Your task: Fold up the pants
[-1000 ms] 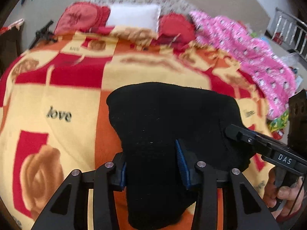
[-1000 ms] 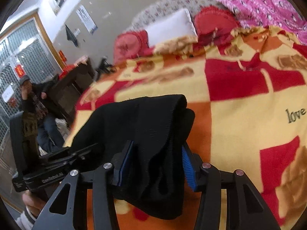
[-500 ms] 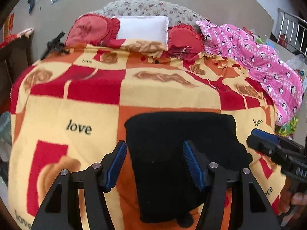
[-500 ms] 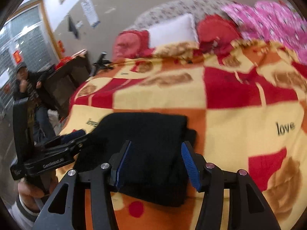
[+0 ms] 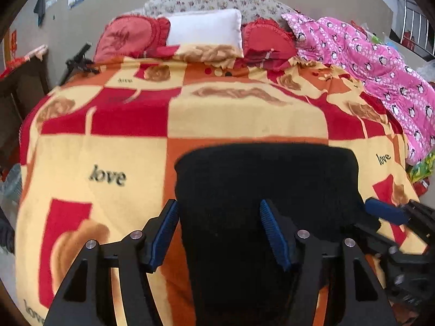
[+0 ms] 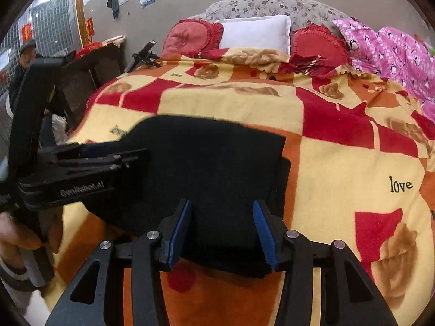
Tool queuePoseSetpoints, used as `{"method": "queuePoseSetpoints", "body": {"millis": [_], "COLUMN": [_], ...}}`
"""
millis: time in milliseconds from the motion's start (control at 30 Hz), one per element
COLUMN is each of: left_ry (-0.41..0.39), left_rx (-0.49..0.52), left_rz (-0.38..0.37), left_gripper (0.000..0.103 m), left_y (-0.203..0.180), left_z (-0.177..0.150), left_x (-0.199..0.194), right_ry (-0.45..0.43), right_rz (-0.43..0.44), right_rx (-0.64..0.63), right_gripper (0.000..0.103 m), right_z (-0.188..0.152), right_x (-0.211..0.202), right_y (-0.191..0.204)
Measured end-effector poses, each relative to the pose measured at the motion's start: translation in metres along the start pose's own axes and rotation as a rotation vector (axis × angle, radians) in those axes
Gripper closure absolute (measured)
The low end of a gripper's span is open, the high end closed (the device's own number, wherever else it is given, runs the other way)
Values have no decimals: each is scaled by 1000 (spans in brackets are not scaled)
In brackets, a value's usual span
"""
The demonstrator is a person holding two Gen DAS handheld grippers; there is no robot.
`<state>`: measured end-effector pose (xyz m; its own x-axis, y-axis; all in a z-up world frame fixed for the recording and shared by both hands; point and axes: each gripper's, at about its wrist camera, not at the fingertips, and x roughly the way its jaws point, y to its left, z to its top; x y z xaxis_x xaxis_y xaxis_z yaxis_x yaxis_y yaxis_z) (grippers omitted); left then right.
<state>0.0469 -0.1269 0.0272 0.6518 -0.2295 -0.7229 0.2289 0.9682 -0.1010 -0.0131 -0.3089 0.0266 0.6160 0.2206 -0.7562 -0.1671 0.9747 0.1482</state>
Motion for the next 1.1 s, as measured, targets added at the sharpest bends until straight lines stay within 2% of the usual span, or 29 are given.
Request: {"method": "queuePoseSetpoints", "body": {"millis": [167,300,433,667,800,933,1100], "left_ry": [1,8,9,14,18,22,13], "left_rx": [2,17,37,44,26,9,-9], "left_rz": [12,24,31,43,27,11,11], "left_gripper": [42,40,38,34,35,36,36], "left_y": [-1,-3,-7,-9,-7,0,7], "left_z": [2,5,9,12,10,5,-2], "left_x": [4,13,21,31,24,13,-1], "right_ry": [-47,-19,34,23,31,24,6], "right_rz": [-2,14,2,31,23,36,29], "right_rx": [10,40,65,61,64,87,125], "right_gripper": [51,51,51,48,46,33,32], "right_z": [23,33,31,26,27,24,16], "right_x": [-2,15,37,51,44,28,7], "right_y": [-3,-10,-19,-23,-21,-20,-23]}}
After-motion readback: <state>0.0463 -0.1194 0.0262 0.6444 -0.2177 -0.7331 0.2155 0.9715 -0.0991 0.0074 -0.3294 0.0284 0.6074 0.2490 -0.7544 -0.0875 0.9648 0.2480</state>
